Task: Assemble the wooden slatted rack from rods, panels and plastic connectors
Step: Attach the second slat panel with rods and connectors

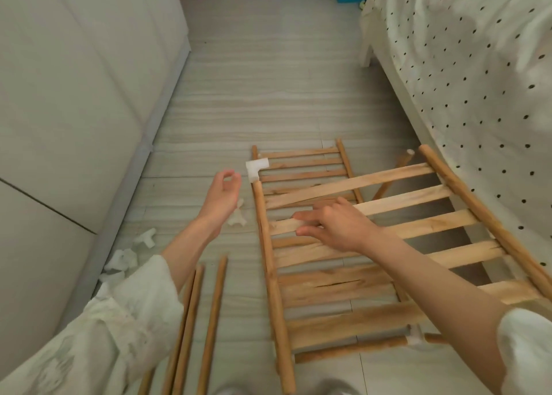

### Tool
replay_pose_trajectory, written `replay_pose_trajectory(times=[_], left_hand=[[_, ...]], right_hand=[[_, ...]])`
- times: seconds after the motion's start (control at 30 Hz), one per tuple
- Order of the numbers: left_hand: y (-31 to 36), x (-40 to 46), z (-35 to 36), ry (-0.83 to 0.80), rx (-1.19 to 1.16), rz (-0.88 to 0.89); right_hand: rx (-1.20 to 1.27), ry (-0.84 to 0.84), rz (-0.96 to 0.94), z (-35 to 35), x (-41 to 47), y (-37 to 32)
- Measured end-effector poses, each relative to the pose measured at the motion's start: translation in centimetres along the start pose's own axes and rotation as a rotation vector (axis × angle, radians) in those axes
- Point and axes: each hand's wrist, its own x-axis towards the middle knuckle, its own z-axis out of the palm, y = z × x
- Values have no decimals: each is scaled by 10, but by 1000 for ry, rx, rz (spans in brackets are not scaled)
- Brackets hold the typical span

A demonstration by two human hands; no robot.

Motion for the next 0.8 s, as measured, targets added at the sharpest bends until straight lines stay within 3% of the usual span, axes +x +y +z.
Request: replay_pose_trajectory(times=[0.23,0.63,0.8], left_hand=[[-4,44,21,-166,-1,134],[-10,69,28,-184,-34,219],[-16,59,32,-64,-138,241]], right_hand=[[48,68,-24,10,15,5],[53,121,-45,16,23,19],[12,92,-43,16,25,11]])
